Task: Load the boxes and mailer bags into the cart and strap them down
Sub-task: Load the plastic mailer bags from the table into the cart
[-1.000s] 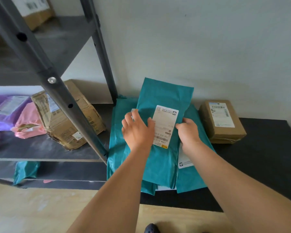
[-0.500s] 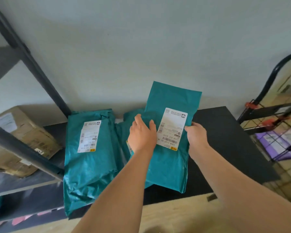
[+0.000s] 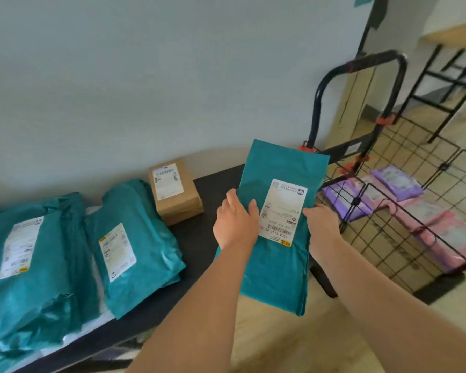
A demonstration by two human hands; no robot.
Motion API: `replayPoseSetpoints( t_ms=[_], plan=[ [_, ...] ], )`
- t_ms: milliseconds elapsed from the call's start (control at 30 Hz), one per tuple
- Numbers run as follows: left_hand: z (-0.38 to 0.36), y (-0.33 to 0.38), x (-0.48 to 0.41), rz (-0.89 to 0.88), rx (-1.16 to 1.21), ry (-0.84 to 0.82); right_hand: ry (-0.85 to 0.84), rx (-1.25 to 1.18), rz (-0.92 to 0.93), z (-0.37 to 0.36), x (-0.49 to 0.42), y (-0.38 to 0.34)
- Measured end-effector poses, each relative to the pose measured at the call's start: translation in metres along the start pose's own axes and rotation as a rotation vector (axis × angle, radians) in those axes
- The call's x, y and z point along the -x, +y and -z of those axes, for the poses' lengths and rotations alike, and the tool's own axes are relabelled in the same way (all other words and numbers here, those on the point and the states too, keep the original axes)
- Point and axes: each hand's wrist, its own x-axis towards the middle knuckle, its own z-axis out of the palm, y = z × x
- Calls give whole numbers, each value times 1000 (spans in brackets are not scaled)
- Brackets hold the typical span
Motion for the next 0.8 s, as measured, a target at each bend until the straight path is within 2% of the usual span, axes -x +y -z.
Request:
replayPoseSetpoints(
  t_ms=[167,333,500,633,800],
  plan=[
    [-52,64,26,-37,-9,-107,116,-75,-5,83,-32,-20],
    [-90,120,46,-107,-14,-282,227,-145,-36,152,-60,-31],
    [-124,159,48,-79,223,-541,287,-233,-67,194,-82,-38],
    [-158,187,41,-89,351,-610,330,-282,-95,219,-104,-53],
    [-201,230,20,-101,397,-661,376,-197,-147,243,-143,-73]
  ],
)
